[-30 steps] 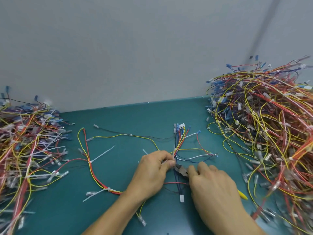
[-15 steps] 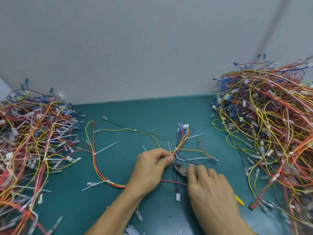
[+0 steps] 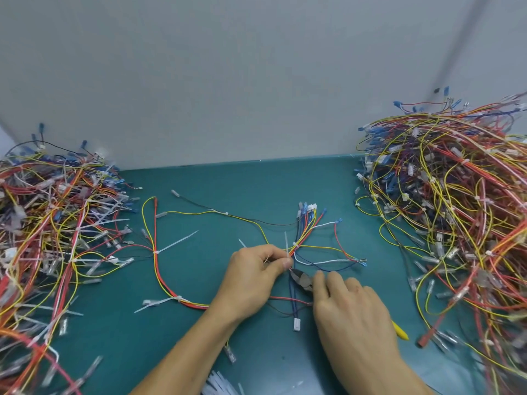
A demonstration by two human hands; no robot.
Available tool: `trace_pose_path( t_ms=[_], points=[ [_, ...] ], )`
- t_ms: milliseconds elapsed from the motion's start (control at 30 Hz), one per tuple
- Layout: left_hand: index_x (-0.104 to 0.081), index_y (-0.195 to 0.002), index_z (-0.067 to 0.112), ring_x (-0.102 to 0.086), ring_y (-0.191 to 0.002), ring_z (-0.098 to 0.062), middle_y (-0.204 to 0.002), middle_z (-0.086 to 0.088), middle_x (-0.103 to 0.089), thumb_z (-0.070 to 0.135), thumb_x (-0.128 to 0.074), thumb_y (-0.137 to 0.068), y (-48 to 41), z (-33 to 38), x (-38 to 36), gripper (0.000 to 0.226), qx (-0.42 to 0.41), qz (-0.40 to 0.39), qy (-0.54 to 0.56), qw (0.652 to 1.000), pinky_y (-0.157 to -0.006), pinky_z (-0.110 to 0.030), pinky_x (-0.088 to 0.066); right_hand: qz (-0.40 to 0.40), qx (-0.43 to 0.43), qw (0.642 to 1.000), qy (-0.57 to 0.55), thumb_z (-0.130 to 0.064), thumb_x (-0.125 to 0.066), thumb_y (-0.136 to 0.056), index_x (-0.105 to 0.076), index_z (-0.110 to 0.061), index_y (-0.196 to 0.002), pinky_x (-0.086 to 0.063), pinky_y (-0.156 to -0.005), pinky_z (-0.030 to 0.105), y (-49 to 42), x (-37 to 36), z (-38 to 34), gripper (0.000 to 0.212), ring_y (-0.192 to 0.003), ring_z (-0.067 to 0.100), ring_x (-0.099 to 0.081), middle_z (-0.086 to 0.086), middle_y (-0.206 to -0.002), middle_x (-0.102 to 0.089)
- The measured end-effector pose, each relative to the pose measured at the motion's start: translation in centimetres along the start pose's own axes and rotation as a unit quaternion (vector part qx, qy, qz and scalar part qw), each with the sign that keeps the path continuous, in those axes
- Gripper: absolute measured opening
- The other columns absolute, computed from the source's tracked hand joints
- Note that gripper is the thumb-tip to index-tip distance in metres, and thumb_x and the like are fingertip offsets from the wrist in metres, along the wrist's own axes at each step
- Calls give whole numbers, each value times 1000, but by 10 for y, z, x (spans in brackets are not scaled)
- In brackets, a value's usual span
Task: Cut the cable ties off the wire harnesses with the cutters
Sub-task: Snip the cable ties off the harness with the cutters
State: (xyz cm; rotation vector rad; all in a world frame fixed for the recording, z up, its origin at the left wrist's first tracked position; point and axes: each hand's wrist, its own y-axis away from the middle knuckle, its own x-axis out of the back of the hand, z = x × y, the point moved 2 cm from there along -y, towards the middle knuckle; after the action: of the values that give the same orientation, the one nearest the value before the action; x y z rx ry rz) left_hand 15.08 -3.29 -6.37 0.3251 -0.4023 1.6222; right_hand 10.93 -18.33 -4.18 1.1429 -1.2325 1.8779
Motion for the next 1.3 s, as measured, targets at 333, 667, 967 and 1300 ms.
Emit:
trace_pose_path(
  t_ms=[333,667,967,1300],
  points=[
    [-71,-74,30,-61,-71,2,-73,16,-70,14,-70,-84,3,0,-1,19,-19,-6,-1,1000,-71,-15,-46,7,-9,1000,-4,-4,-30,-68,-62,-11,-61,-32,-41,30,0,0,0,34,-42,24,-47,6,-53,-48],
    [-74,-78,25,-64,-73,-6,-75,14,-71,14,-70,-84,3,-2,-2,14,-19,-8,2,1000,-72,-18,-48,-6,-7,1000,-11,-4,-32,-66,-66,-6,-62,-33,-38,30,1,1,1,34,-40,24,-47,5,-51,-49],
    [-72,-75,29,-65,-74,-11,-76,10,-72,13,-69,-85,3,-2,-1,19,-17,-5,20,1000,-74,-25,-49,-75,-21,996,-45,1,-86,-25,-57,-10,-51,-34,-31,33,-1,6,3,41,-34,25,-46,7,-45,-47],
    [-70,-71,24,-48,-56,-13,-61,3,-60,12,-68,-86,4,9,5,19,22,-31,78,996,-56,-22,-41,-197,-6,979,-57,-10,-44,-92,-49,-18,-112,-30,-61,32,1,6,10,22,-101,26,-58,1,-108,-56]
  ],
)
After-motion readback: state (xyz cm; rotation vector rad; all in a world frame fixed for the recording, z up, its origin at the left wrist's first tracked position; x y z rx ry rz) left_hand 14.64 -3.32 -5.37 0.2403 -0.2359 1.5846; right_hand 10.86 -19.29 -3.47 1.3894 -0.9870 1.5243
